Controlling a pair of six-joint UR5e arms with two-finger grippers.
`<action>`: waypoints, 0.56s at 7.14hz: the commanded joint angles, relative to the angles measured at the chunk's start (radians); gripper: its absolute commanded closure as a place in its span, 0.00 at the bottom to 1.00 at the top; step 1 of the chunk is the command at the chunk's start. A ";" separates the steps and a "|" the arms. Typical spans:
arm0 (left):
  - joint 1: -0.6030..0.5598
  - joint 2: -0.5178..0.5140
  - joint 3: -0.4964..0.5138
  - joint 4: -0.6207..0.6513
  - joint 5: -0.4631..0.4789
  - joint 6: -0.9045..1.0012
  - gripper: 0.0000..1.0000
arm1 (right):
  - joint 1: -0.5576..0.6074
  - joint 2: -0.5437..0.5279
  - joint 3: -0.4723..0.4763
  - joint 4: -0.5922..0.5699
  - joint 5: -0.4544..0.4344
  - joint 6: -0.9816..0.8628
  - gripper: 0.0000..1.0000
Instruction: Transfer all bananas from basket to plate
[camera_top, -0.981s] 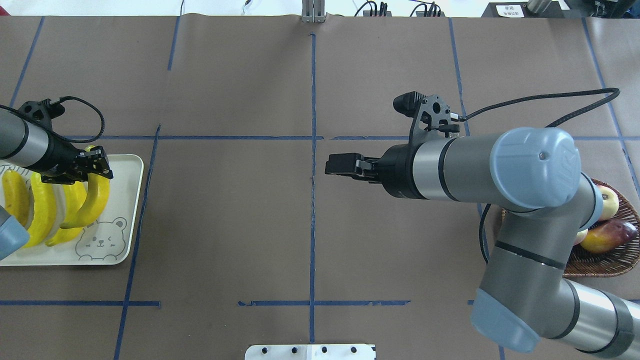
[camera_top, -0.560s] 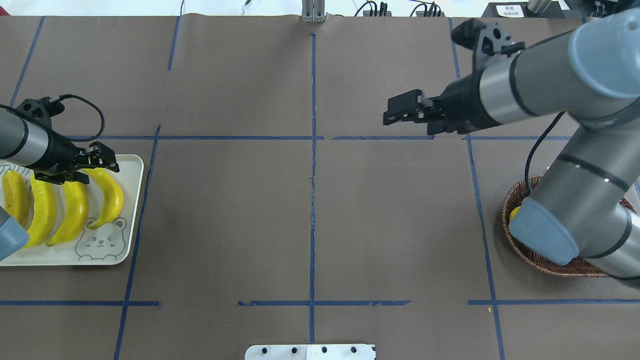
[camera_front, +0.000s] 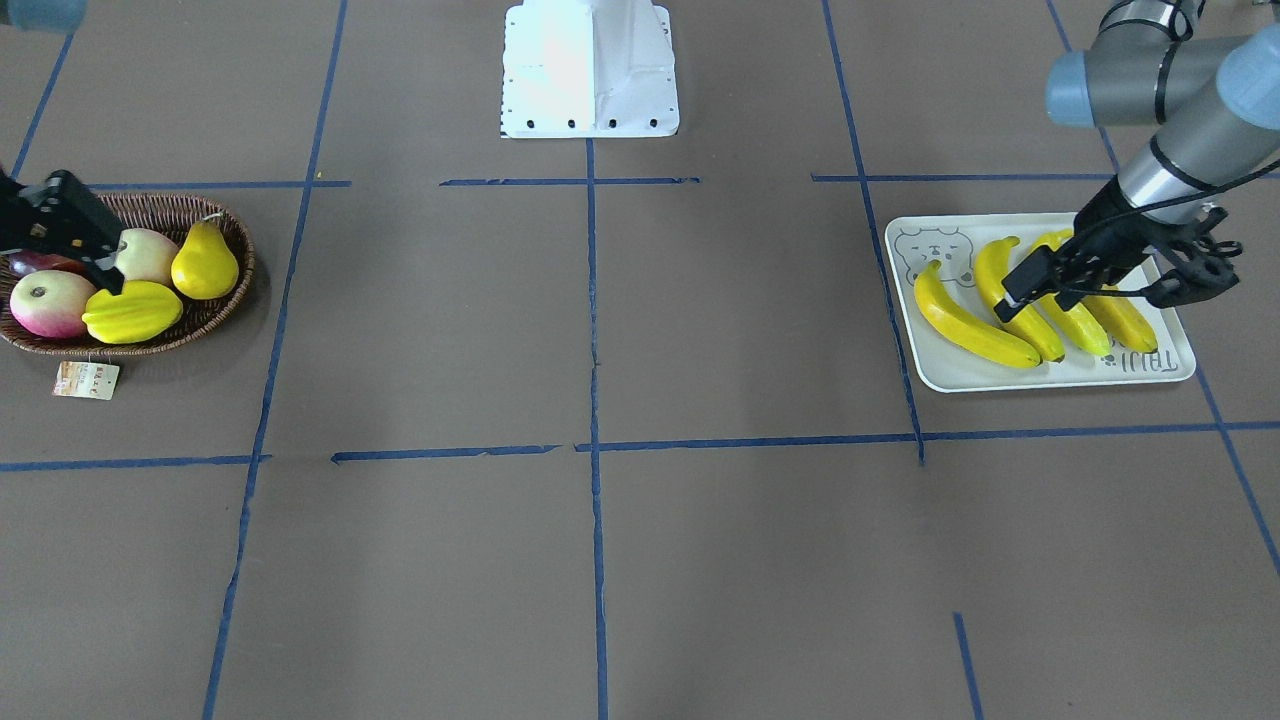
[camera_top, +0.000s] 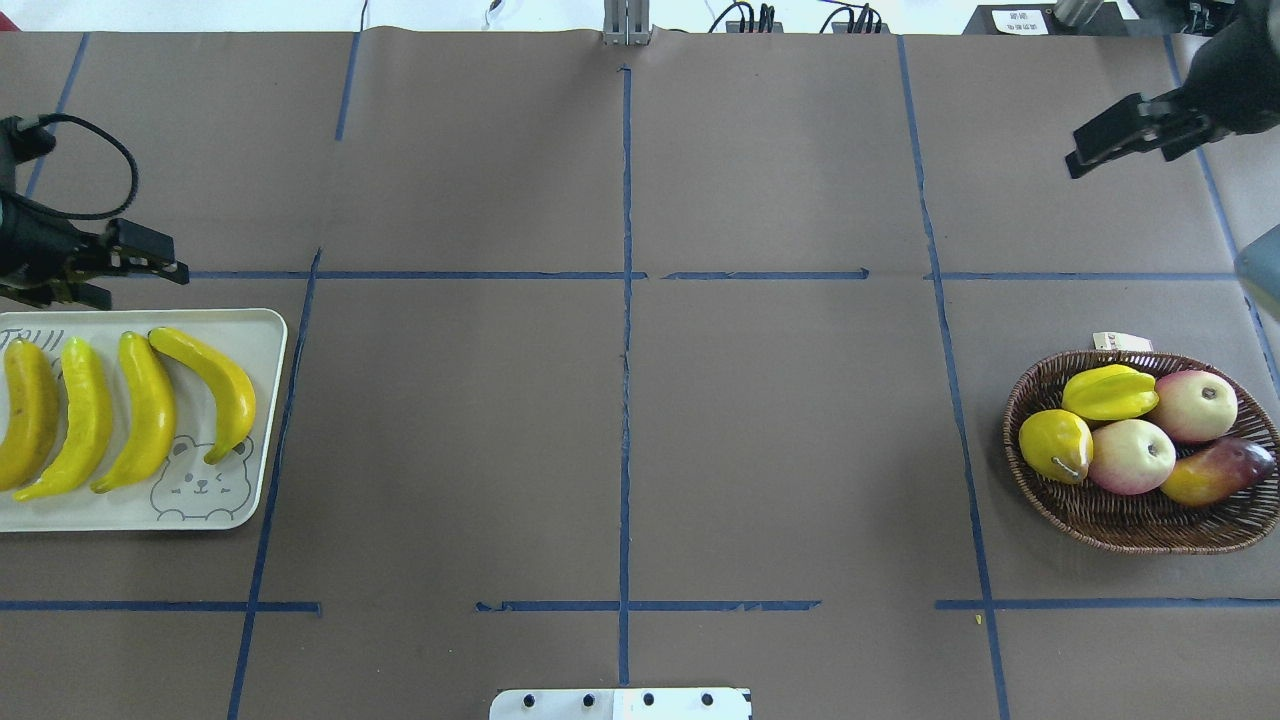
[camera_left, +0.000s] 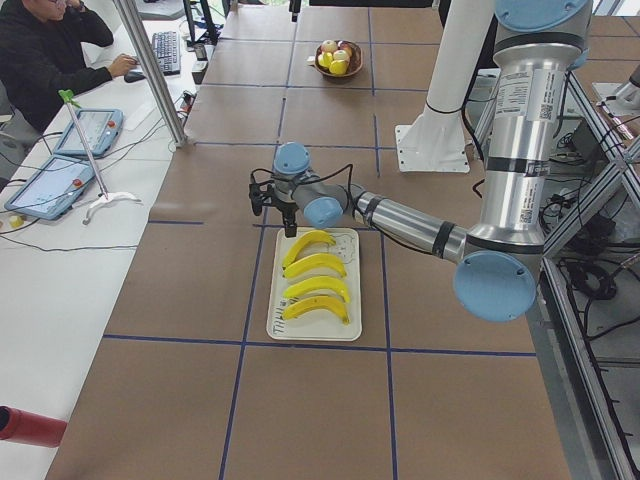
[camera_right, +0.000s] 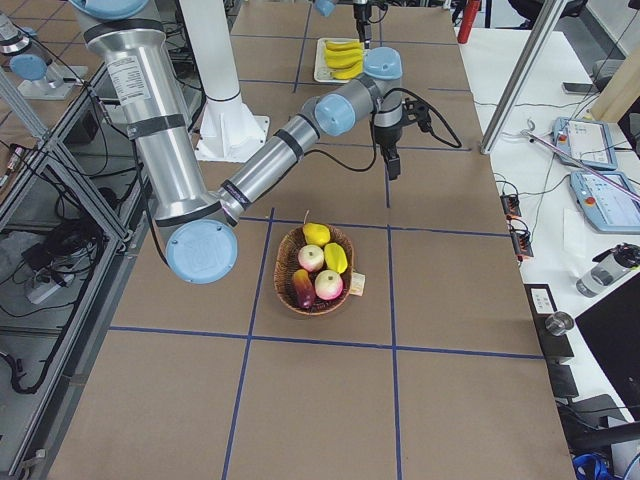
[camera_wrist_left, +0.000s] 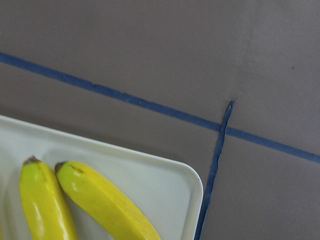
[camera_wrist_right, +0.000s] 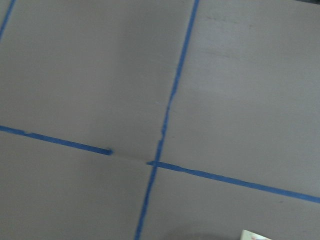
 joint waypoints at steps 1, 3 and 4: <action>-0.205 -0.003 -0.014 0.279 -0.032 0.455 0.00 | 0.188 -0.041 -0.144 -0.024 0.104 -0.306 0.00; -0.409 -0.011 0.010 0.511 -0.030 0.851 0.00 | 0.299 -0.076 -0.278 -0.023 0.157 -0.489 0.00; -0.465 -0.008 0.035 0.562 -0.032 0.979 0.00 | 0.342 -0.105 -0.307 -0.023 0.203 -0.543 0.00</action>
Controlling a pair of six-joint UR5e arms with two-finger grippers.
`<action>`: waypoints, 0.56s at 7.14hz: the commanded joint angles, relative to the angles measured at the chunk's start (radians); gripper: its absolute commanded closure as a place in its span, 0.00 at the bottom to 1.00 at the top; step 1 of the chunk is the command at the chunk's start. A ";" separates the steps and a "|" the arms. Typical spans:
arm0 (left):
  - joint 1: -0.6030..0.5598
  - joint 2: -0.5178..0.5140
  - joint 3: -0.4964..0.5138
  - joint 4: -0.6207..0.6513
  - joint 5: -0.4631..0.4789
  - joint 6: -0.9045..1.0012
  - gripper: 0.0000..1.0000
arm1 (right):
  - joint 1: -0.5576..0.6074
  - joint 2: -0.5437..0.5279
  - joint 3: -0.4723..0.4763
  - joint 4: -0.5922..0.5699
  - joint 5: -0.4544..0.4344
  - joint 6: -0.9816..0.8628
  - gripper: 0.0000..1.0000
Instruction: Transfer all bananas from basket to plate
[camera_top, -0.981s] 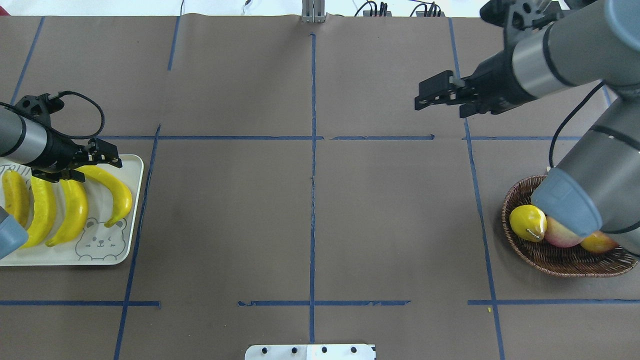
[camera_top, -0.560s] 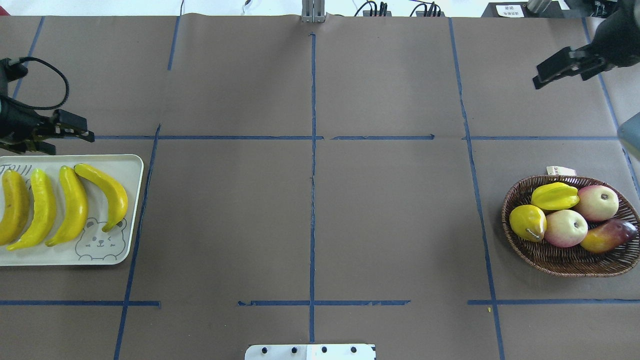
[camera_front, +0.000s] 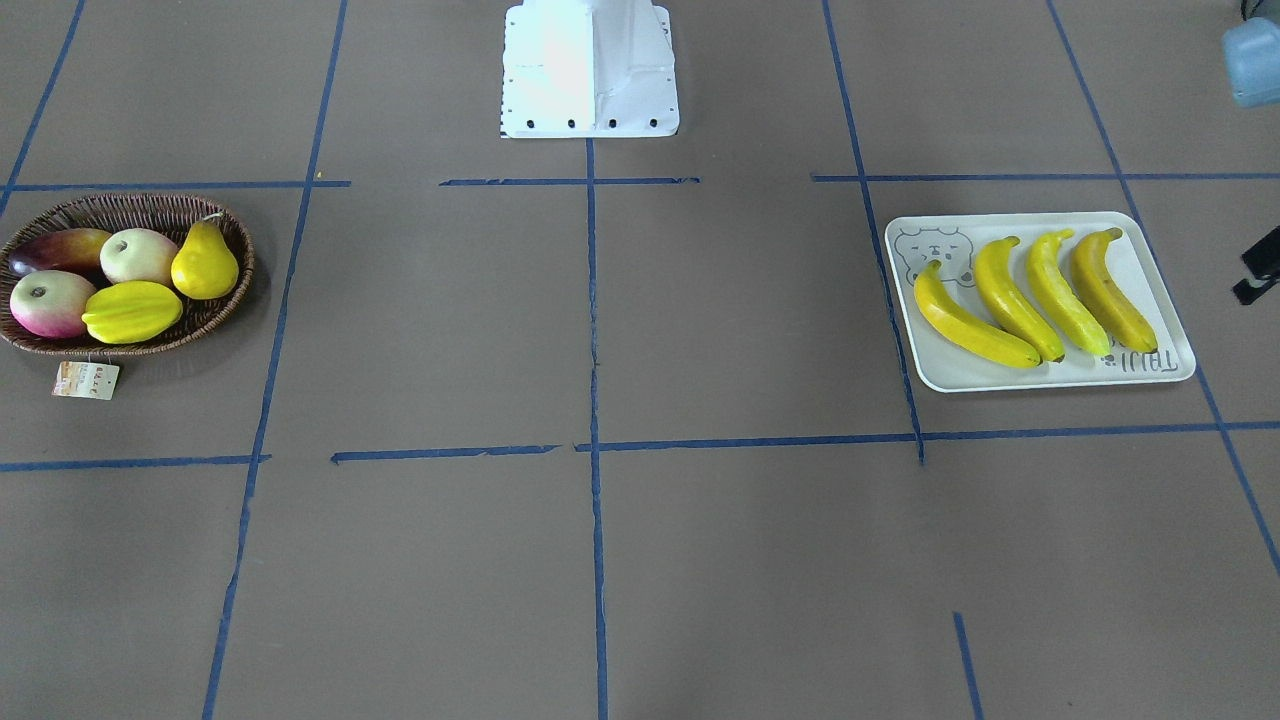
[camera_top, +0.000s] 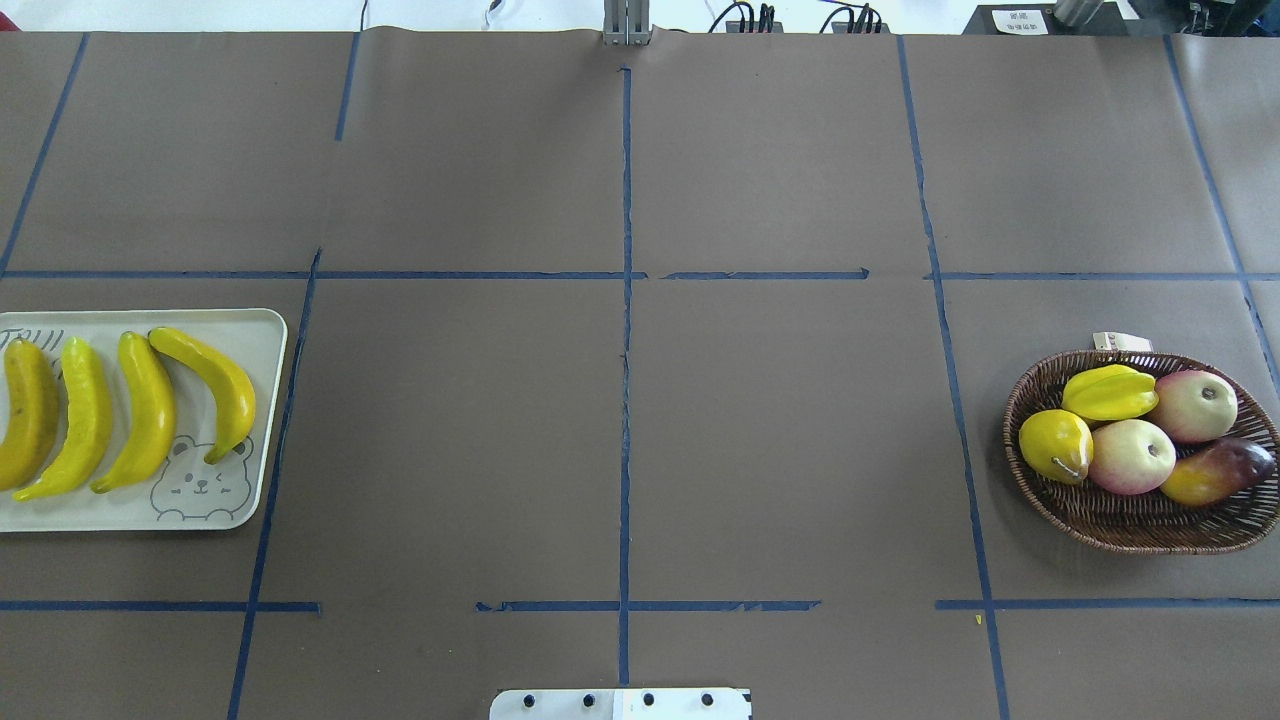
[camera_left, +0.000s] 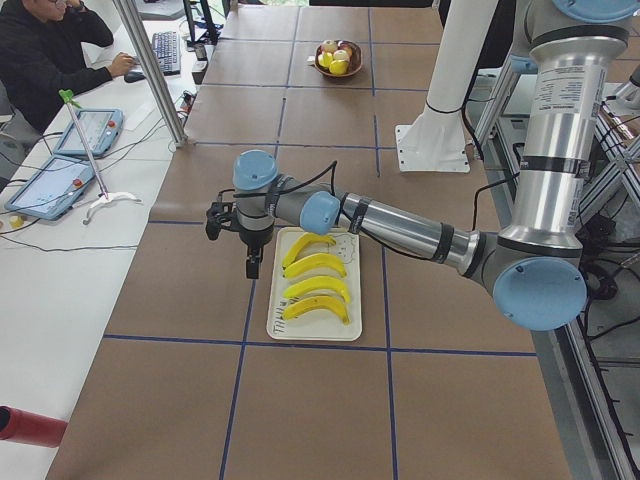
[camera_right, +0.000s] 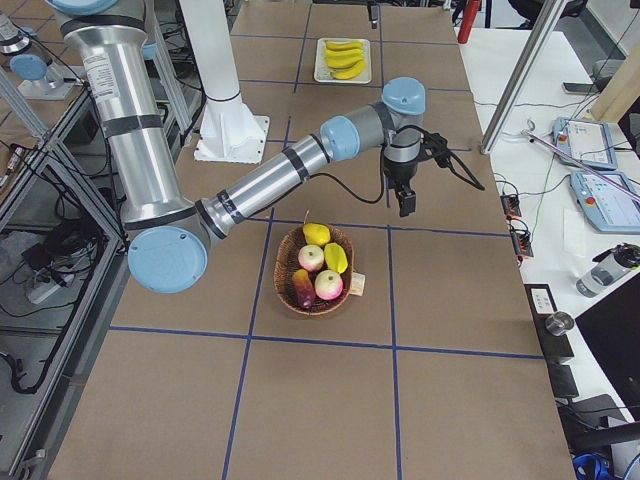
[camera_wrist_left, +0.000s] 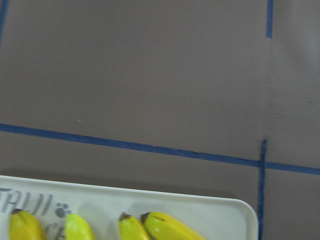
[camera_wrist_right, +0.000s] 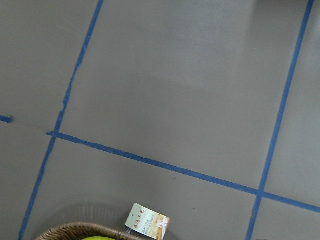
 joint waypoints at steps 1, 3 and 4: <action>-0.146 0.015 0.083 0.146 -0.033 0.327 0.00 | 0.078 -0.065 -0.056 0.005 0.081 -0.078 0.00; -0.148 0.063 0.180 0.093 -0.072 0.357 0.00 | 0.078 -0.090 -0.056 0.005 0.070 -0.079 0.00; -0.148 0.065 0.202 0.043 -0.075 0.348 0.00 | 0.080 -0.099 -0.060 0.005 0.067 -0.087 0.00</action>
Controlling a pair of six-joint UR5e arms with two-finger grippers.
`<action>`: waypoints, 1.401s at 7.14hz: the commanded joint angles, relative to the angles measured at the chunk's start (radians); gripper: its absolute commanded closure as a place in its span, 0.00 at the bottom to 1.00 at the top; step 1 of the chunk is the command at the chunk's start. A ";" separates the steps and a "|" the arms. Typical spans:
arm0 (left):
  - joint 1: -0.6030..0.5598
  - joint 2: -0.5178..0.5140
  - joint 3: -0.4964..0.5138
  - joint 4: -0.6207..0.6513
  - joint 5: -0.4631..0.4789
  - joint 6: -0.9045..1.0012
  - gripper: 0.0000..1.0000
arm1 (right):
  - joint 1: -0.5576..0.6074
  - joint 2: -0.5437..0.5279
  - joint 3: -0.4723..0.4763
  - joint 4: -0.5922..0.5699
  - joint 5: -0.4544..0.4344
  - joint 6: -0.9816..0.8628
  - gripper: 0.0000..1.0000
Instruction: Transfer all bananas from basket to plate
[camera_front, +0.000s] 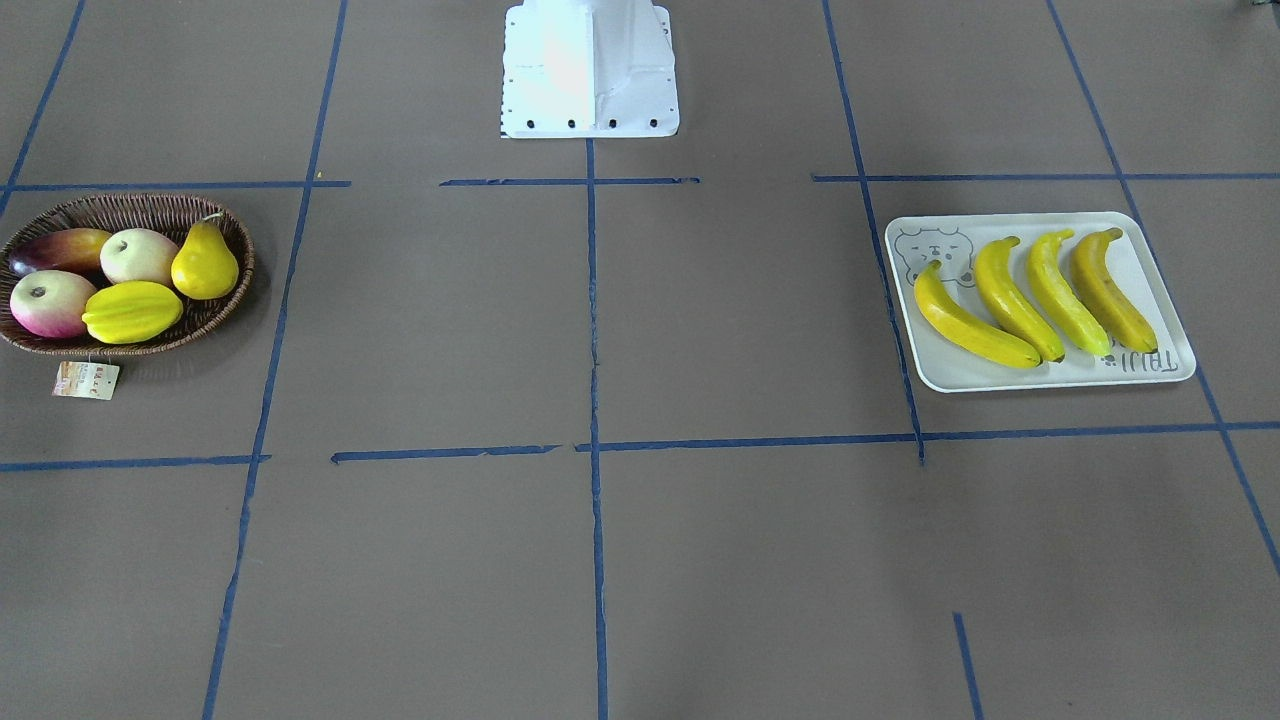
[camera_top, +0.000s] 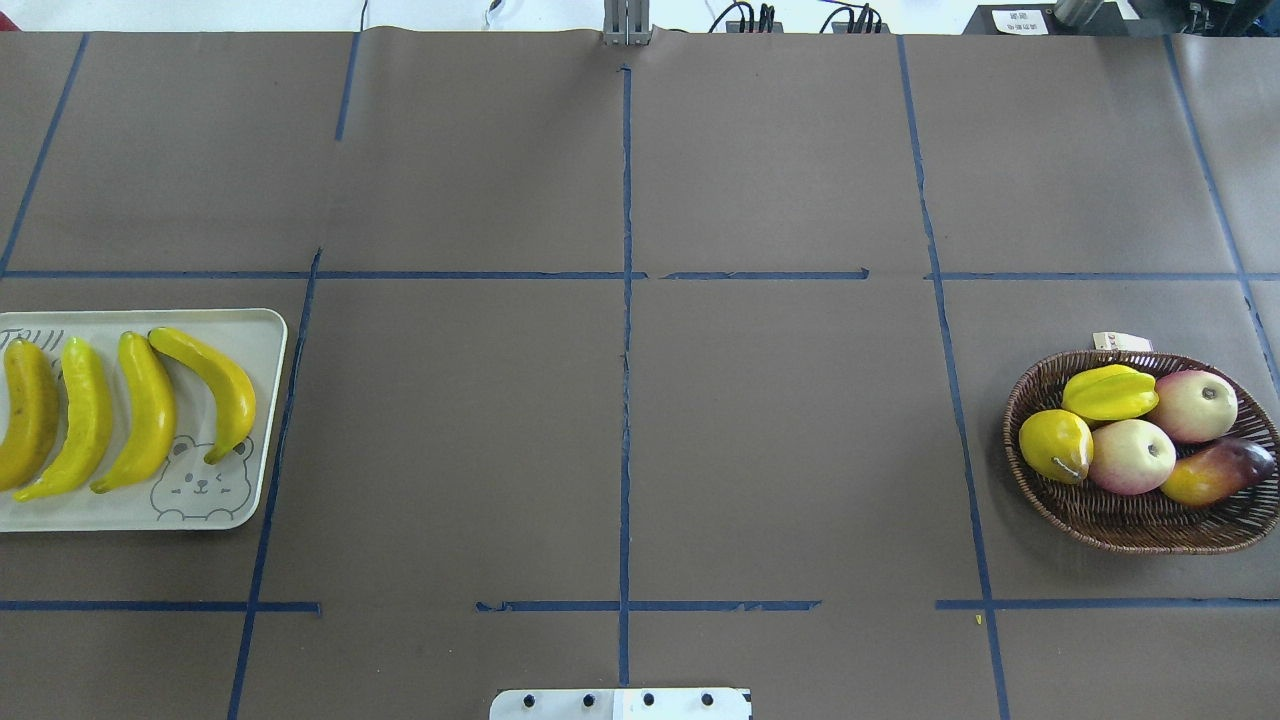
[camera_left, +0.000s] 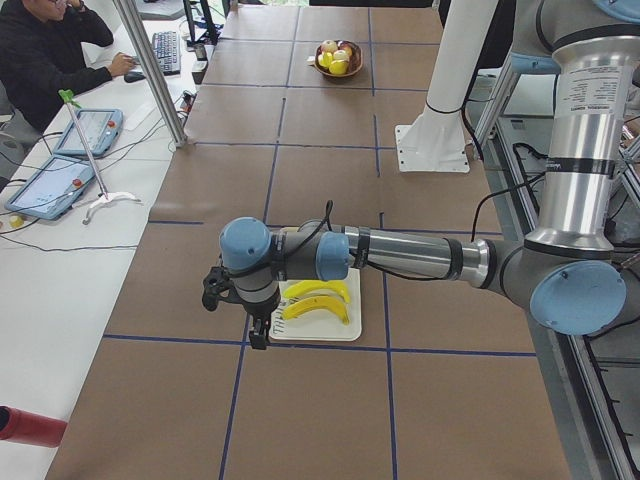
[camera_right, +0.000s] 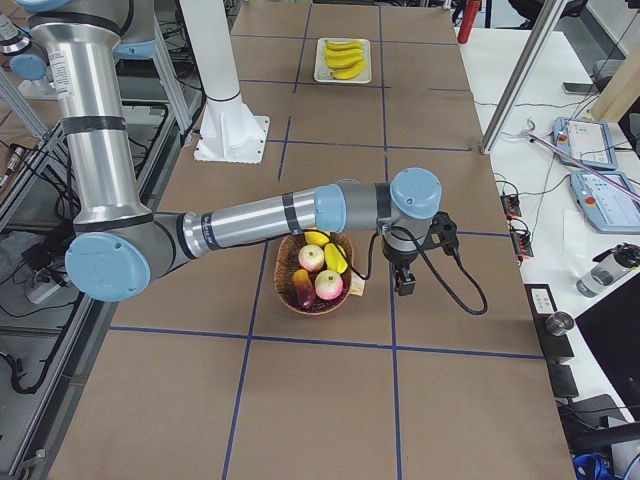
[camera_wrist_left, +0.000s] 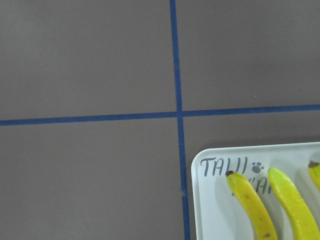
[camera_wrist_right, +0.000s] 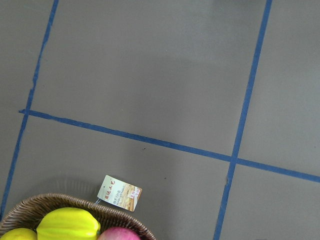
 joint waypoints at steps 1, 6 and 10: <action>-0.004 0.017 0.041 -0.050 -0.033 0.002 0.00 | 0.004 -0.036 -0.005 0.001 -0.006 -0.006 0.00; -0.004 0.018 0.034 -0.053 -0.081 -0.081 0.00 | 0.049 -0.076 -0.086 0.014 -0.001 -0.005 0.00; -0.002 0.017 0.033 -0.053 -0.081 -0.081 0.00 | 0.078 -0.133 -0.146 0.158 -0.006 0.000 0.00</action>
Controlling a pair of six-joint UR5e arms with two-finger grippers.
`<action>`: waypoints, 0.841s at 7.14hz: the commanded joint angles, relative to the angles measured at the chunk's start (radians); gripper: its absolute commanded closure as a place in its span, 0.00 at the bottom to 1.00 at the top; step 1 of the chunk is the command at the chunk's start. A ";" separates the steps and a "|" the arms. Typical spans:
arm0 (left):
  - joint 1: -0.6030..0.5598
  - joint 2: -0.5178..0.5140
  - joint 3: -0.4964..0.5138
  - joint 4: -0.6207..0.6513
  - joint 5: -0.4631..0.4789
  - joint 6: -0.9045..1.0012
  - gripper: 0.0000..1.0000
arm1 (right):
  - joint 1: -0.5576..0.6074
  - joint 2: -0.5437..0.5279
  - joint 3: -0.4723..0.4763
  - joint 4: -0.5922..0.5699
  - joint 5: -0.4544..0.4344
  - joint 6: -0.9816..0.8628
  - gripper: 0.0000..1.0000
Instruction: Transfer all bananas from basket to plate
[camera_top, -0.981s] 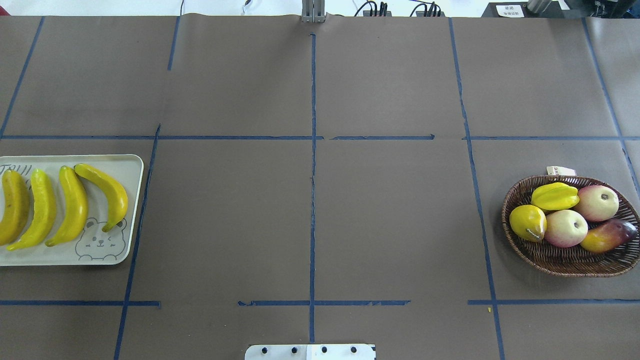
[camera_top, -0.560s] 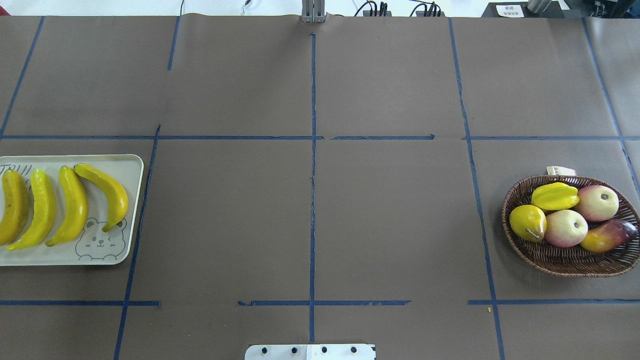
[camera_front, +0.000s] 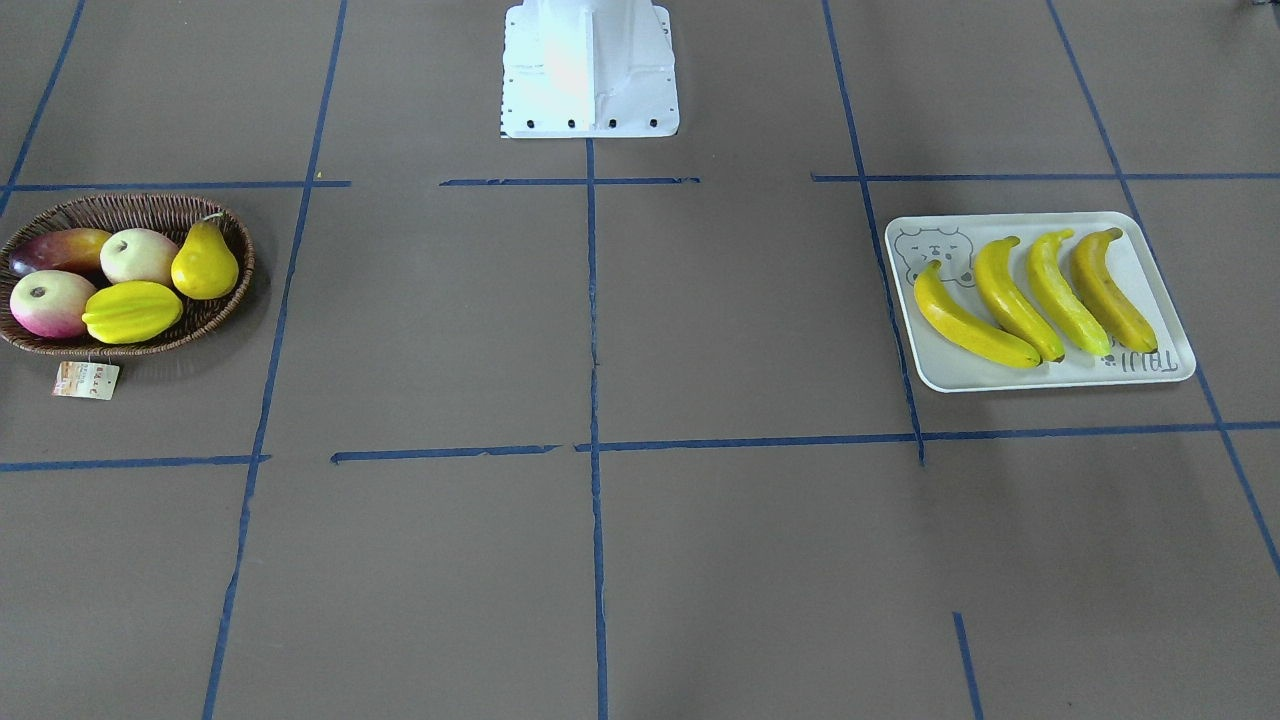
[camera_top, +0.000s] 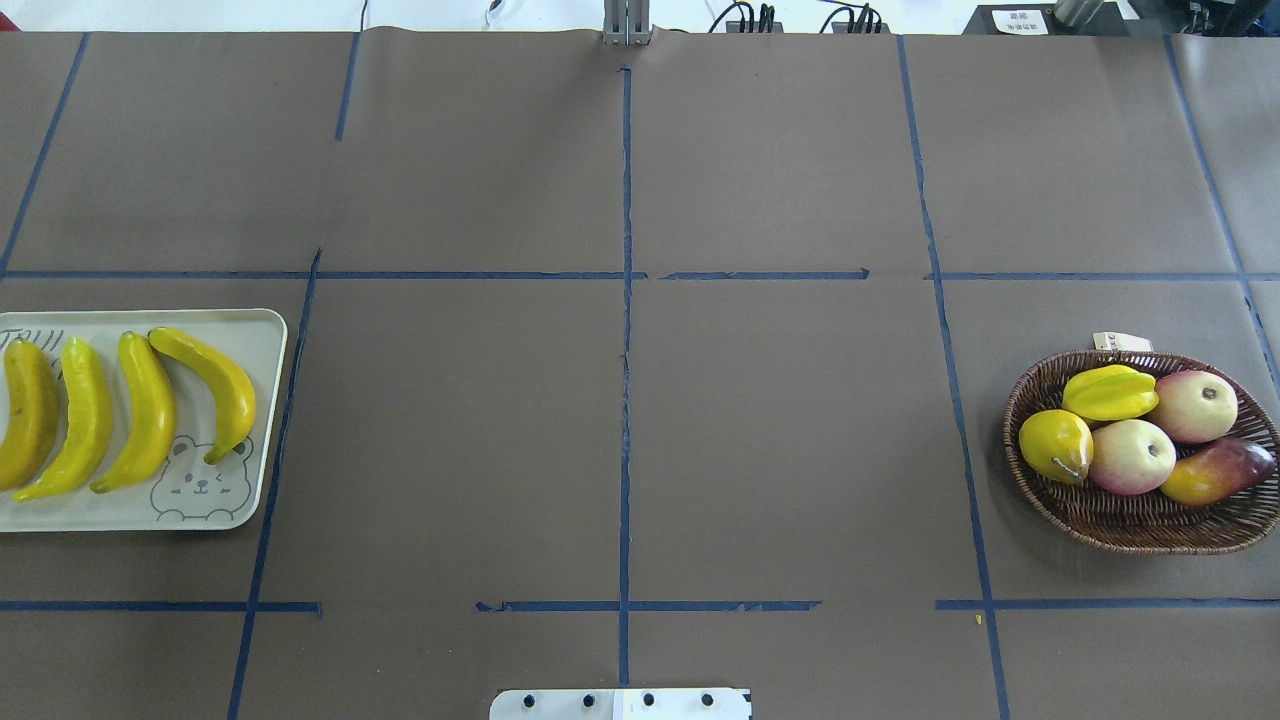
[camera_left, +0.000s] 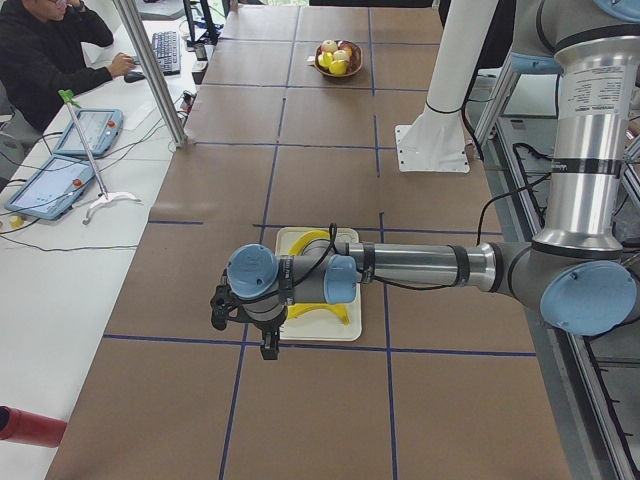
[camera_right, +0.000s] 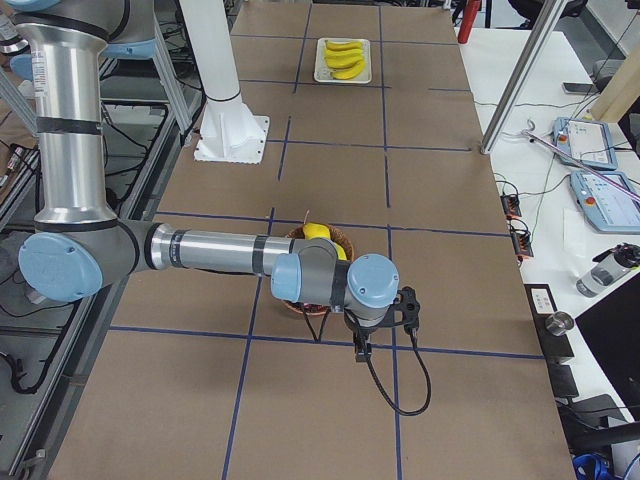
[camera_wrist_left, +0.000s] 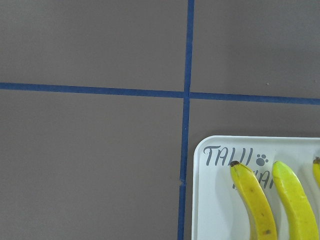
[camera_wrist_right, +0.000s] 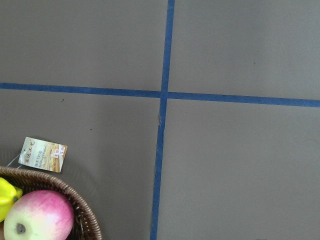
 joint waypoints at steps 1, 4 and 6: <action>0.000 0.000 0.003 0.000 0.001 0.002 0.00 | 0.016 -0.002 -0.008 0.011 0.001 0.003 0.00; 0.000 0.000 0.003 0.000 0.003 0.008 0.00 | 0.019 -0.002 -0.010 0.009 0.004 0.006 0.00; 0.000 0.000 0.012 -0.011 0.006 0.011 0.00 | 0.019 -0.002 -0.010 0.009 0.006 0.007 0.00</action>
